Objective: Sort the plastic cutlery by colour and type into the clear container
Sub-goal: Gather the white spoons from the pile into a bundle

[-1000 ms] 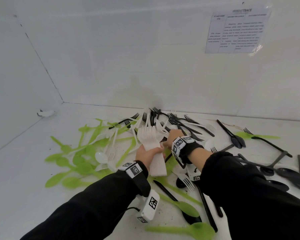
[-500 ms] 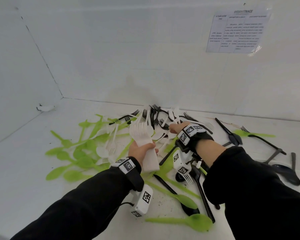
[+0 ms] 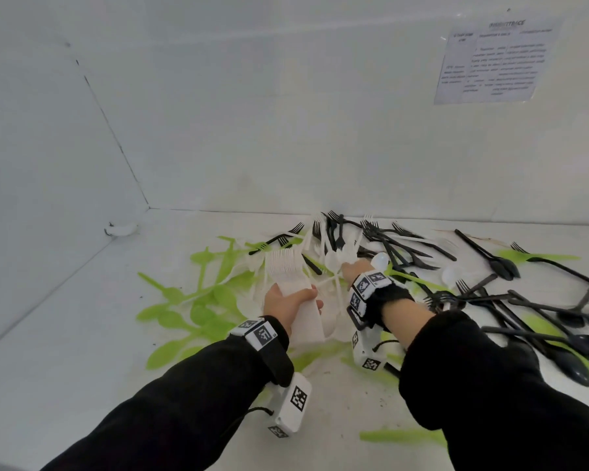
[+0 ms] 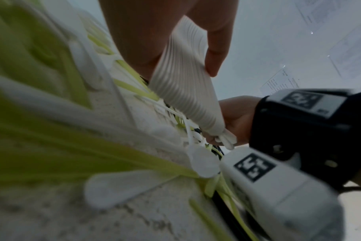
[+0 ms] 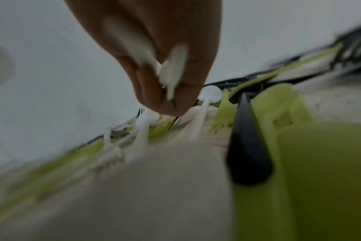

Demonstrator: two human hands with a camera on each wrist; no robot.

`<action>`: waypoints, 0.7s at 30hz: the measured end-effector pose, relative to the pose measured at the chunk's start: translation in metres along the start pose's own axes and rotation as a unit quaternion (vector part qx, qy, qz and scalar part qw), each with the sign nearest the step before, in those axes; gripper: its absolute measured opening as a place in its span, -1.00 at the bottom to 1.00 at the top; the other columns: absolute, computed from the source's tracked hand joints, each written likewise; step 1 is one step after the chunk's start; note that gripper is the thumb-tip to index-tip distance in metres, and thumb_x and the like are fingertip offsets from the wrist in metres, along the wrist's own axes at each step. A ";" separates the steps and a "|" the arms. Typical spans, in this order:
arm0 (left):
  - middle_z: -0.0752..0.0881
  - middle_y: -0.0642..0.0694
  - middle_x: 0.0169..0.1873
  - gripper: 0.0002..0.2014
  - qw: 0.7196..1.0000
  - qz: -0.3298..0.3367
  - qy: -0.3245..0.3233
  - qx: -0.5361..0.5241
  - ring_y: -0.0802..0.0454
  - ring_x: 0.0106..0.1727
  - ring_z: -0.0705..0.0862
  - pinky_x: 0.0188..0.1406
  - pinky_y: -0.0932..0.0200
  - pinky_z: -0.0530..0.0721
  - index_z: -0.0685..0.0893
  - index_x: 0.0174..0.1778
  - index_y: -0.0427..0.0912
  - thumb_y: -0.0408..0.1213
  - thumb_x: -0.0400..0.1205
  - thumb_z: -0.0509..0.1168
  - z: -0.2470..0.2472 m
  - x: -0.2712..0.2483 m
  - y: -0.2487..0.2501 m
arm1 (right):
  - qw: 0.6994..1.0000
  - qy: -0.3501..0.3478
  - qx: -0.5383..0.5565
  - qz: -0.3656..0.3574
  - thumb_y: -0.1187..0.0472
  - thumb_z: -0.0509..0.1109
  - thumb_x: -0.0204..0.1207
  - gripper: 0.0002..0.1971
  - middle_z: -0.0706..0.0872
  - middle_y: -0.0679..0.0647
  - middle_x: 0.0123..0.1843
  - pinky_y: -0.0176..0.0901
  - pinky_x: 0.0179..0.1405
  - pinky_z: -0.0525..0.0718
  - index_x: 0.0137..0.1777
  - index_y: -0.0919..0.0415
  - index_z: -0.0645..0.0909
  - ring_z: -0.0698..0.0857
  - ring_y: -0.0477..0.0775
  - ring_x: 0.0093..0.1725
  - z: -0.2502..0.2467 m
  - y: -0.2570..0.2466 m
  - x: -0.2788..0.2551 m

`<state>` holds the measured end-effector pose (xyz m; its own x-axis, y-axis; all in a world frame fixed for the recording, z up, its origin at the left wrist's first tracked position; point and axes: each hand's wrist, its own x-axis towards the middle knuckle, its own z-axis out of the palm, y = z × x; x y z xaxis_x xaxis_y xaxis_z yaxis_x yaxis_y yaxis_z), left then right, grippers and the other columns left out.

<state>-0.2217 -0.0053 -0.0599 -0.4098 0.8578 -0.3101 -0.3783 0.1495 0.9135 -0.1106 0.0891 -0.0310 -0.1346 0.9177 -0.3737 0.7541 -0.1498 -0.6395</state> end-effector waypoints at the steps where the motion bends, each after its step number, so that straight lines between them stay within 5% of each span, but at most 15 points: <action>1: 0.70 -0.23 -0.28 -0.78 1.000 -0.001 -0.005 0.000 -0.11 -0.50 0.70 -0.50 0.07 0.70 0.53 -0.13 -0.29 -0.64 0.47 0.37 -0.003 0.000 0.001 | 1.000 0.007 -0.029 -0.004 0.07 0.17 0.68 -0.55 0.61 0.31 0.27 -0.10 0.17 0.52 0.34 0.45 0.49 0.59 0.24 0.30 0.005 -0.001 -0.001; 3: 0.70 -0.22 -0.29 -0.76 1.000 -0.005 -0.011 -0.001 -0.10 -0.52 0.69 -0.53 0.09 0.70 0.51 -0.08 -0.32 -0.64 0.47 0.37 -0.009 0.001 0.001 | 0.997 0.011 -0.078 -0.020 0.06 0.22 0.64 -0.58 0.61 0.23 0.05 -0.15 -0.05 0.47 0.28 0.42 0.55 0.63 0.17 0.16 0.012 -0.002 -0.001; 6: 0.70 -0.22 -0.28 -0.72 1.000 -0.011 -0.016 -0.001 -0.09 -0.52 0.70 -0.53 0.09 0.70 0.49 -0.02 -0.32 -0.65 0.46 0.38 -0.015 0.004 0.002 | 0.995 0.014 -0.097 -0.029 0.29 0.19 0.66 -0.80 0.59 0.30 0.03 -0.22 -0.07 0.31 0.08 0.40 0.59 0.54 0.04 0.15 0.014 -0.006 -0.006; 10: 0.70 -0.23 -0.26 -0.68 1.000 -0.015 -0.024 -0.004 -0.11 -0.50 0.71 -0.51 0.08 0.70 0.48 0.05 -0.35 -0.65 0.45 0.38 -0.019 0.007 0.003 | 0.997 0.069 0.007 -0.018 0.35 0.09 0.67 -0.76 0.66 0.20 0.13 -0.33 -0.12 0.46 -0.09 0.34 0.59 0.60 0.16 0.32 0.012 -0.012 -0.010; 12: 0.70 -0.23 -0.26 -0.67 1.000 -0.015 -0.027 -0.003 -0.12 -0.49 0.71 -0.50 0.07 0.70 0.48 0.06 -0.35 -0.64 0.45 0.38 -0.020 0.009 0.003 | 0.997 0.053 -0.035 -0.034 0.34 0.09 0.66 -0.67 0.58 0.11 -0.22 -0.24 -0.14 0.40 -0.39 0.24 0.38 0.64 0.13 0.25 0.017 -0.011 -0.002; 14: 0.70 -0.23 -0.26 -0.68 0.999 -0.016 -0.028 -0.002 -0.12 -0.49 0.71 -0.50 0.07 0.70 0.49 0.05 -0.36 -0.64 0.45 0.38 -0.021 0.010 0.002 | 0.998 0.061 -0.028 -0.014 0.29 0.13 0.66 -0.74 0.57 0.15 -0.21 -0.19 -0.07 0.40 -0.27 0.29 0.49 0.62 0.12 0.21 0.019 -0.015 0.002; 16: 0.70 -0.23 -0.26 -0.68 0.999 -0.018 -0.027 -0.002 -0.11 -0.51 0.71 -0.51 0.09 0.70 0.49 0.05 -0.36 -0.64 0.45 0.39 -0.022 0.012 0.002 | 0.991 0.065 -0.107 -0.043 0.21 0.15 0.68 -0.77 0.67 0.19 0.17 -0.14 0.09 0.51 0.05 0.34 0.59 0.61 0.16 0.29 0.022 -0.020 0.004; 18: 0.70 -0.23 -0.27 -0.68 0.999 -0.021 -0.028 -0.002 -0.11 -0.51 0.71 -0.51 0.09 0.70 0.49 0.05 -0.36 -0.64 0.45 0.39 -0.022 0.014 0.002 | 0.987 0.077 -0.136 -0.046 0.25 0.12 0.69 -0.77 0.64 0.21 0.29 -0.16 0.24 0.54 0.04 0.33 0.59 0.61 0.17 0.32 0.022 -0.024 0.010; 21: 0.70 -0.22 -0.28 -0.71 0.999 -0.026 -0.036 -0.002 -0.13 -0.50 0.70 -0.50 0.07 0.71 0.48 0.01 -0.34 -0.64 0.46 0.37 -0.022 0.016 0.002 | 0.988 0.104 -0.109 -0.029 0.30 0.15 0.66 -0.67 0.56 0.29 0.39 -0.11 0.32 0.51 0.36 0.46 0.41 0.55 0.23 0.41 0.016 -0.026 0.020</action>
<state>-0.2468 -0.0022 -0.0687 -0.3288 0.8823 -0.3368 -0.4004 0.1928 0.8958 -0.1436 0.1056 -0.0325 -0.0633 0.9816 -0.1800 0.8729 -0.0330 -0.4867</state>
